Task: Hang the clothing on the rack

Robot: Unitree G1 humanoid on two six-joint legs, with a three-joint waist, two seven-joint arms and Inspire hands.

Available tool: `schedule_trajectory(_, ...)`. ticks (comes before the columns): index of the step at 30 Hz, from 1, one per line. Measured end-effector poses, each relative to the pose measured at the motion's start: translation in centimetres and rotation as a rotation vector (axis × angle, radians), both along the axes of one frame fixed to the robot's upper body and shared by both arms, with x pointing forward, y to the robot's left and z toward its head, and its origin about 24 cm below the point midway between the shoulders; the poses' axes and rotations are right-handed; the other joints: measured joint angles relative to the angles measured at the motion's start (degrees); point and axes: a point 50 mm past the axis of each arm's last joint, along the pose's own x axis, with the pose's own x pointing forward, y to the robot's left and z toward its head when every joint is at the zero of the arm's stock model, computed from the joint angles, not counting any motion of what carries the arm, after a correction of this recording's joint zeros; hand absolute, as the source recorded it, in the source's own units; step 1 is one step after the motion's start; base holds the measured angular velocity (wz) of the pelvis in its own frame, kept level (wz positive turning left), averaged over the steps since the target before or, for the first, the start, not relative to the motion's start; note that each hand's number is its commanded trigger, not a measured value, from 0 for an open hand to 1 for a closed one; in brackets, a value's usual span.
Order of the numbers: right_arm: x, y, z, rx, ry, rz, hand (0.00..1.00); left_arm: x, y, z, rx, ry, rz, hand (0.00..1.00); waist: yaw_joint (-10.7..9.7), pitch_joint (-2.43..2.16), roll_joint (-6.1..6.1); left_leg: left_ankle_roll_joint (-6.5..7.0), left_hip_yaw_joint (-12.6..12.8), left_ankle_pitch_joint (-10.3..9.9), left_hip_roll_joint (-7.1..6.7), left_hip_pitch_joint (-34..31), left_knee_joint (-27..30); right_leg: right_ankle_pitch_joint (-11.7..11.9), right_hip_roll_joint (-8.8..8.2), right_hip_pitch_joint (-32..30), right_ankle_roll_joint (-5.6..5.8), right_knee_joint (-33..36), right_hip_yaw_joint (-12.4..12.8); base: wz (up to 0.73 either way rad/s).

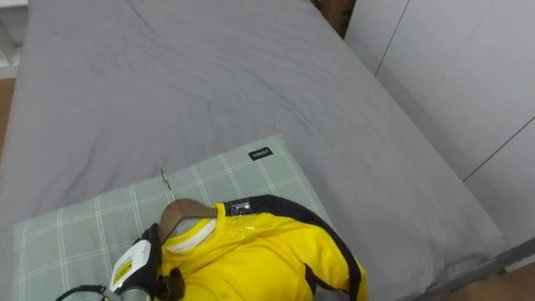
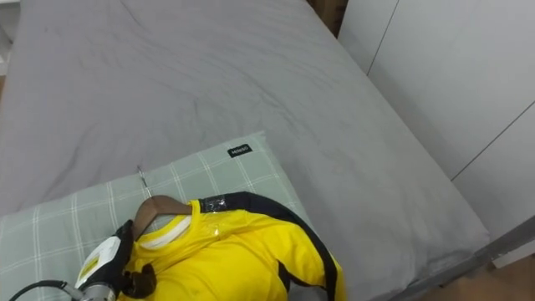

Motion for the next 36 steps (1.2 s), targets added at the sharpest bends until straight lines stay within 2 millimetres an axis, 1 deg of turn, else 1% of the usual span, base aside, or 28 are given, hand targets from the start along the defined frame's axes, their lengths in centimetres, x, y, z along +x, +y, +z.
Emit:
schedule_trajectory(4,0.0,0.0,0.0,0.0,0.0,0.0,0.0,0.0,0.0,0.0,-0.007,-0.001,0.007,0.0,0.0,0.01,0.01,0.0,0.0,0.0,0.36,0.0,0.0,0.1,0.02,0.0,-0.2,0.0,-0.2,0.0)
schedule_trajectory(8,0.0,0.0,0.0,0.0,0.0,0.0,0.0,0.0,0.1,0.0,-0.009,-0.001,0.011,0.0,0.1,0.0,0.02,-0.02,0.0,0.0,0.54,0.0,0.0,0.4,0.03,0.0,-0.7,0.0,-1.5,0.0)
schedule_trajectory(16,0.0,0.0,0.0,-0.004,0.0,0.009,0.0,-0.1,0.2,-0.1,-0.056,-0.002,0.06,0.0,0.1,0.0,0.07,-0.26,0.2,0.2,0.66,0.1,-0.2,0.5,0.15,0.0,-0.75,0.0,-1.5,0.0)
schedule_trajectory(17,0.1,0.0,0.0,-0.004,-0.001,0.01,0.0,-0.1,0.2,-0.1,-0.061,-0.003,0.065,0.62,0.1,0.0,0.07,-0.27,0.2,0.2,0.67,0.1,-0.5,0.5,0.16,0.0,-0.75,0.0,-1.5,0.0)
schedule_trajectory(18,0.1,0.0,0.0,-0.004,-0.001,0.011,0.0,-0.1,0.2,-0.1,-0.063,-0.003,0.066,1.0,0.1,0.0,0.07,-0.29,0.2,0.2,0.67,0.1,-0.6,0.5,0.16,0.0,-0.75,0.0,-1.5,0.0)
schedule_trajectory(24,0.1,0.1,0.0,-0.007,-0.001,0.017,0.0,0.0,0.6,0.1,-0.058,-0.013,0.083,1.0,0.1,-0.01,0.11,-0.32,0.2,0.2,0.66,0.2,-0.5,0.5,0.16,0.0,-0.75,0.0,-1.5,0.0)
schedule_trajectory(26,0.2,0.0,0.0,-0.009,-0.002,0.017,0.0,0.1,1.4,0.4,-0.033,-0.03,0.1,1.0,0.1,0.01,0.24,-0.32,0.2,0.2,0.63,0.2,-0.6,0.5,0.13,0.0,-0.75,0.0,-1.6,0.0)
schedule_trajectory(29,0.2,-0.1,0.1,-0.012,-0.002,0.016,0.0,0.0,2.2,0.6,-0.013,-0.034,0.11,1.0,0.1,-0.01,0.48,-0.27,0.2,0.3,0.52,0.6,-0.7,0.5,0.08,0.3,-0.75,0.0,-1.6,0.0)
schedule_trajectory(36,0.2,-0.2,0.1,-0.011,-0.002,0.016,0.0,-0.4,2.1,0.1,-0.031,0.01,0.117,1.0,0.1,0.05,0.59,-0.27,0.0,0.3,0.52,0.9,-0.9,0.5,0.07,0.6,-0.75,0.0,-1.8,0.01)
